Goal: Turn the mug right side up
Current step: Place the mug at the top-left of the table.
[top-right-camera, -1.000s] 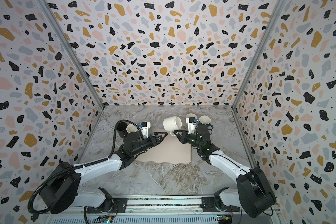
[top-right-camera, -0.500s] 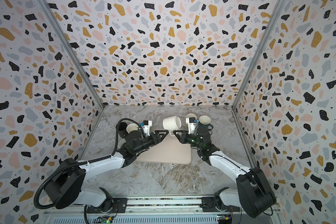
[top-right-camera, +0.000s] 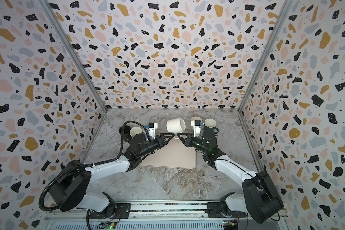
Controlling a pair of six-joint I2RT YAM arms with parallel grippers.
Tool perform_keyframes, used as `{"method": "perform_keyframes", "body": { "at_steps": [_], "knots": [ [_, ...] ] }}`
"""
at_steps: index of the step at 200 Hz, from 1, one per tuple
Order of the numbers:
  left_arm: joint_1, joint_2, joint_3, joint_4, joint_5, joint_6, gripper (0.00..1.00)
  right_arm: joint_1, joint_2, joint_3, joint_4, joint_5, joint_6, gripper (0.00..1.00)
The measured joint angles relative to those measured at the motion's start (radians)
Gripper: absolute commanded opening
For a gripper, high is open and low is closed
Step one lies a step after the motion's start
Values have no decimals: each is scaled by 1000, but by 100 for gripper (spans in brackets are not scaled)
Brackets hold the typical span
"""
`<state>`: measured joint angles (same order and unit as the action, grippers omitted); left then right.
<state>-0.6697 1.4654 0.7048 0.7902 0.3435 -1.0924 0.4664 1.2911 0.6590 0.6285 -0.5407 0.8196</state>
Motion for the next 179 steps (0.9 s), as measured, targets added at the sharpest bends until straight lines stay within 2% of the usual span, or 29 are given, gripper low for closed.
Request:
{"method": "perform_keyframes", "body": {
  "at_steps": [118, 179],
  "knots": [
    [0, 25, 16, 36, 15, -41, 36, -3, 46, -3, 105, -33, 59, 0],
    [-1, 67, 33, 71, 24, -72, 34, -3, 66, -19, 180, -51, 105, 0]
  ]
}}
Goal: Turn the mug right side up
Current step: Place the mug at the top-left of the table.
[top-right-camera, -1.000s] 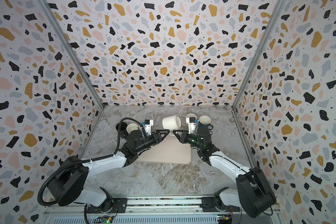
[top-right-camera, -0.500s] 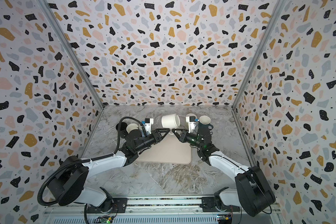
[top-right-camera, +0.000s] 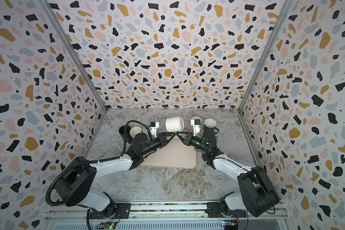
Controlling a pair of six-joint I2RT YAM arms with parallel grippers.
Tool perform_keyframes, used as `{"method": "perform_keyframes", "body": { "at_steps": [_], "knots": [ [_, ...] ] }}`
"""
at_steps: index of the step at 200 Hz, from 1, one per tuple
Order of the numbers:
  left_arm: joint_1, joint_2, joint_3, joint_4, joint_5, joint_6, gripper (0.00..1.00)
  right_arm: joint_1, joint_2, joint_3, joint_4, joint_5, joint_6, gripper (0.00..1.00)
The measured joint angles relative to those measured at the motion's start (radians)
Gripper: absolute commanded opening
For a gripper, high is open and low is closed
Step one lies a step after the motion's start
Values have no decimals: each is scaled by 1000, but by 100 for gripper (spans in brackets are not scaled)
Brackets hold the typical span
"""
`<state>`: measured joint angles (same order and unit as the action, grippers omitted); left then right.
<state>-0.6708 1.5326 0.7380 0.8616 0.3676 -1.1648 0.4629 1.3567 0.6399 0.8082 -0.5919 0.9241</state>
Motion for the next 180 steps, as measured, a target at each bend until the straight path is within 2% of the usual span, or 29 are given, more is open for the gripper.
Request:
{"method": "perform_keyframes", "body": {
  "at_steps": [134, 180],
  "knots": [
    [0, 17, 35, 30, 3, -37, 29, -6, 16, -32, 147, 13, 73, 0],
    [0, 17, 35, 38, -3, -51, 22, -2, 18, -32, 173, 20, 84, 0]
  ]
}}
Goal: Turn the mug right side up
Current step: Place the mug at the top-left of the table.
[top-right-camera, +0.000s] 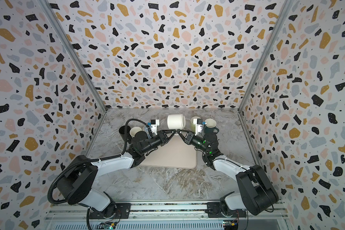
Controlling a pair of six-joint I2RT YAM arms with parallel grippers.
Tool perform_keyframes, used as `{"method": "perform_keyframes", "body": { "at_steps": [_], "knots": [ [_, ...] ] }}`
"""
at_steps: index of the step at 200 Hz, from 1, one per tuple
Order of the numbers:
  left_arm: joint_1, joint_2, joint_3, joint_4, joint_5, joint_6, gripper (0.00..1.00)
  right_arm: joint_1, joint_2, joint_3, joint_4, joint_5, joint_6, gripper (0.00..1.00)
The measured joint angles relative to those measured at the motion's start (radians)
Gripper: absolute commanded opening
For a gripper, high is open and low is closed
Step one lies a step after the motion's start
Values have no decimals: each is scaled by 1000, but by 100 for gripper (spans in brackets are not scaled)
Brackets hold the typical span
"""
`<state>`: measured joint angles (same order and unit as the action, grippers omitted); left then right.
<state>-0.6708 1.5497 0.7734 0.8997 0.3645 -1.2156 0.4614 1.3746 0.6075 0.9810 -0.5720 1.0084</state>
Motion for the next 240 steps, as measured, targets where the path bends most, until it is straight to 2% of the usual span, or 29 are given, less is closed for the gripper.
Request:
{"method": "perform_keyframes", "body": {
  "at_steps": [35, 109, 201, 218, 240],
  "knots": [
    [0, 0, 0, -1, -6, -5, 15, 2, 9, -1, 22, 0, 5, 0],
    [3, 17, 0, 3, -19, -16, 15, 5, 48, -3, 61, 10, 14, 0],
    [0, 30, 13, 20, -25, -23, 29, 21, 53, -3, 97, 30, 39, 0],
    [0, 39, 16, 23, -21, -23, 20, 21, 53, -7, 95, 31, 42, 0],
    [-4, 45, 26, 19, -21, -28, 13, 20, 53, -17, 103, 40, 42, 0]
  ]
}}
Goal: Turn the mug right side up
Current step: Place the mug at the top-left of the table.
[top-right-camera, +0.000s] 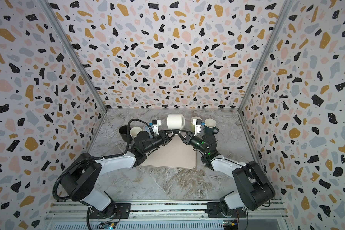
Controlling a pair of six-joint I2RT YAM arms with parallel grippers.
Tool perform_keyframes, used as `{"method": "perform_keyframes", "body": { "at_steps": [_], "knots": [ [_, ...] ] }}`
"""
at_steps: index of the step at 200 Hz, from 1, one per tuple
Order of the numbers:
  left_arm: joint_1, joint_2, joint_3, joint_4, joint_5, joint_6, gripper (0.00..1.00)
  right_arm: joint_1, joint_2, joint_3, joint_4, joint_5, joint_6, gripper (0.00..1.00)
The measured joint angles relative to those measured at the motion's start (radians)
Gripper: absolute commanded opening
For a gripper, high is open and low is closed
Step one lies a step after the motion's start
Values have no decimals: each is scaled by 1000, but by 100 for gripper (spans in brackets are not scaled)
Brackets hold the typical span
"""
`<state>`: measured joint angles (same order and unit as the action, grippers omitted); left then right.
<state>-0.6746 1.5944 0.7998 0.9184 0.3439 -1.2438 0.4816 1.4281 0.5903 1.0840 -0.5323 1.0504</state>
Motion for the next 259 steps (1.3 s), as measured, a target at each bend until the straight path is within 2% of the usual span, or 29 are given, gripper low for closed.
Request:
{"method": "perform_keyframes", "body": {
  "at_steps": [25, 107, 149, 204, 259],
  "knots": [
    [-1, 0, 8, -6, 4, 5, 0, 0, 0, -1, 11, 7, -1, 0],
    [-1, -12, 24, -101, -5, 74, 0, 0, 0, -8, -24, 15, -37, 2],
    [-1, -12, 50, -174, -13, 121, 0, 0, -20, -10, -80, 30, -69, 22],
    [-5, -12, 131, -292, -55, 249, 0, 8, -86, -28, -178, 17, -121, 50],
    [-2, -12, 193, -409, -114, 365, 0, -9, -119, -48, -235, 5, -157, 63]
  ]
}}
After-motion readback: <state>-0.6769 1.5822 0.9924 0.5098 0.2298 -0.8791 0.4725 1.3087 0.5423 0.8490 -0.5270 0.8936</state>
